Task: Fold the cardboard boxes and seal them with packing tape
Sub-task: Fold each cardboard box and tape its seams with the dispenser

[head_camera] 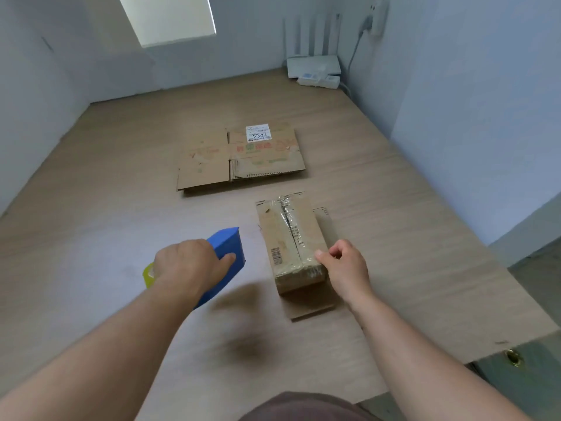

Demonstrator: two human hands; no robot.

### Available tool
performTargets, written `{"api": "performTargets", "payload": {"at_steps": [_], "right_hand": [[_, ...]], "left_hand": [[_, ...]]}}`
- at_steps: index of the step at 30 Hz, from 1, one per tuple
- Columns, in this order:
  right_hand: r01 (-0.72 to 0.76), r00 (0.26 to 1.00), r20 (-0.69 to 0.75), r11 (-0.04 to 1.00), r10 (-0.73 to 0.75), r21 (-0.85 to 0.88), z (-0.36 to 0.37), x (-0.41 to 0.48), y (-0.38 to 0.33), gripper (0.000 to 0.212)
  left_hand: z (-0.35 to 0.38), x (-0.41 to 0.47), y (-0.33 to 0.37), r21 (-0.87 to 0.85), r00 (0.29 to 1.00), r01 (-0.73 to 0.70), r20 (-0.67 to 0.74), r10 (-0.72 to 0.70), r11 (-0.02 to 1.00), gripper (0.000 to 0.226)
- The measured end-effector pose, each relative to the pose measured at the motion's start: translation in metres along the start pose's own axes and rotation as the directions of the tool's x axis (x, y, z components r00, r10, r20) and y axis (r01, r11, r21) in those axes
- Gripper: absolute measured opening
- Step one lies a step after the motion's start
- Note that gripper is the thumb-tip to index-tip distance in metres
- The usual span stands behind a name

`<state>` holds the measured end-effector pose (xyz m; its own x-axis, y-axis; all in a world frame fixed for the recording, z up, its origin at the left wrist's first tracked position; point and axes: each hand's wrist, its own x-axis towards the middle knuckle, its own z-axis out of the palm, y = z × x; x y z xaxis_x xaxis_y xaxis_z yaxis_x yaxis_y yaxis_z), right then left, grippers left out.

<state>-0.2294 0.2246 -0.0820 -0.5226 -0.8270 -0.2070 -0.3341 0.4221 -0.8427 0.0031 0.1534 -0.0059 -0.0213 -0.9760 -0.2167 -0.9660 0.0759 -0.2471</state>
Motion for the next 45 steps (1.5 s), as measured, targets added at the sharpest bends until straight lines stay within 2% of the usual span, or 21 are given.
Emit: {"api": "performTargets", "payload": {"at_steps": [4, 6, 10, 14, 17, 18, 20, 22, 23, 26, 29, 30, 31, 32, 33, 34, 36, 38, 41, 45], "right_hand": [[-0.001, 1.000, 0.000, 1.000, 0.001, 0.012, 0.002, 0.003, -0.002, 0.030], [0.008, 1.000, 0.008, 1.000, -0.009, 0.007, 0.004, 0.006, -0.004, 0.030], [0.033, 0.998, 0.057, 0.999, -0.033, -0.006, 0.005, 0.013, -0.010, 0.032], [0.035, 0.995, 0.094, 0.999, -0.033, -0.019, 0.002, 0.017, -0.010, 0.032], [0.051, 0.993, 0.106, 0.998, -0.047, -0.037, 0.003, 0.018, -0.011, 0.033], [0.053, 0.993, 0.106, 0.998, -0.049, -0.036, 0.003, 0.019, -0.010, 0.033], [0.057, 0.993, 0.102, 0.998, -0.053, -0.037, 0.003, 0.019, -0.009, 0.033], [0.068, 0.993, 0.100, 0.997, -0.063, -0.048, 0.003, 0.020, -0.008, 0.033], [0.077, 0.992, 0.101, 0.996, -0.071, -0.054, 0.003, 0.020, -0.007, 0.033], [0.102, 0.988, 0.123, 0.992, -0.092, -0.071, 0.003, 0.021, -0.006, 0.032], [0.135, 0.979, 0.173, 0.981, -0.109, -0.142, -0.002, 0.023, -0.008, 0.021], [0.150, 0.969, 0.220, 0.975, -0.112, -0.162, -0.005, 0.024, -0.009, 0.021], [0.178, 0.953, 0.279, 0.964, -0.119, -0.195, -0.009, 0.026, -0.010, 0.039], [0.231, 0.926, 0.351, 0.942, -0.136, -0.244, -0.013, 0.027, -0.013, 0.061], [0.318, 0.894, 0.417, 0.890, -0.166, -0.327, -0.016, 0.029, -0.015, 0.079], [0.426, 0.858, 0.474, 0.793, -0.200, -0.436, -0.017, 0.030, -0.018, 0.090], [0.620, 0.772, 0.579, 0.512, -0.262, -0.595, -0.015, 0.034, -0.022, 0.093], [0.715, 0.699, 0.653, 0.313, -0.292, -0.625, -0.010, 0.039, -0.026, 0.086], [0.781, 0.622, 0.719, 0.192, -0.310, -0.594, -0.012, 0.045, -0.026, 0.078], [0.868, 0.497, 0.819, 0.162, -0.288, -0.470, -0.025, 0.053, -0.022, 0.069]], "left_hand": [[0.014, 0.003, -0.008, -0.160, 0.990, 0.076, -0.103, -0.093, 0.984, 0.039], [0.032, -0.002, -0.010, -0.201, 0.991, 0.101, -0.065, -0.116, 0.974, 0.037], [0.074, -0.012, -0.015, -0.172, 0.990, 0.123, -0.041, -0.132, 0.977, 0.044], [0.095, -0.018, -0.016, -0.260, 0.983, 0.157, -0.052, -0.176, 0.953, 0.039], [0.089, -0.023, -0.010, -0.346, 0.967, 0.118, -0.171, -0.186, 0.931, 0.046], [0.083, -0.028, -0.002, -0.455, 0.957, 0.040, -0.239, -0.165, 0.890, 0.055], [0.069, -0.044, 0.025, -0.650, 0.947, -0.166, -0.314, -0.064, 0.741, 0.066], [0.063, -0.058, 0.061, -0.751, 0.955, -0.284, -0.278, 0.104, 0.597, 0.066], [0.065, -0.061, 0.077, -0.818, 0.968, -0.251, -0.200, 0.153, 0.518, 0.066], [0.068, -0.055, 0.100, -0.969, 0.976, 0.023, 0.076, 0.205, 0.246, 0.063], [0.067, -0.043, 0.093, -0.982, 0.956, 0.141, 0.168, 0.240, 0.125, 0.067], [0.064, -0.039, 0.086, -0.979, 0.953, 0.161, 0.187, 0.237, 0.124, 0.076], [0.062, -0.035, 0.079, -0.976, 0.952, 0.159, 0.191, 0.238, 0.148, 0.087], [0.059, -0.032, 0.073, -0.969, 0.953, 0.119, 0.173, 0.249, 0.218, 0.094], [0.055, -0.030, 0.069, -0.939, 0.951, 0.045, 0.145, 0.274, 0.341, 0.095], [0.052, -0.029, 0.067, -0.877, 0.940, -0.050, 0.121, 0.319, 0.478, 0.094], [0.050, -0.026, 0.067, -0.669, 0.917, -0.238, 0.083, 0.389, 0.705, 0.091], [0.053, -0.020, 0.069, -0.446, 0.927, -0.325, 0.022, 0.373, 0.834, 0.085], [0.057, -0.013, 0.071, -0.274, 0.930, -0.364, -0.056, 0.363, 0.890, 0.076], [0.062, -0.003, 0.063, -0.314, 0.903, -0.405, 0.013, 0.430, 0.859, 0.073]]}}
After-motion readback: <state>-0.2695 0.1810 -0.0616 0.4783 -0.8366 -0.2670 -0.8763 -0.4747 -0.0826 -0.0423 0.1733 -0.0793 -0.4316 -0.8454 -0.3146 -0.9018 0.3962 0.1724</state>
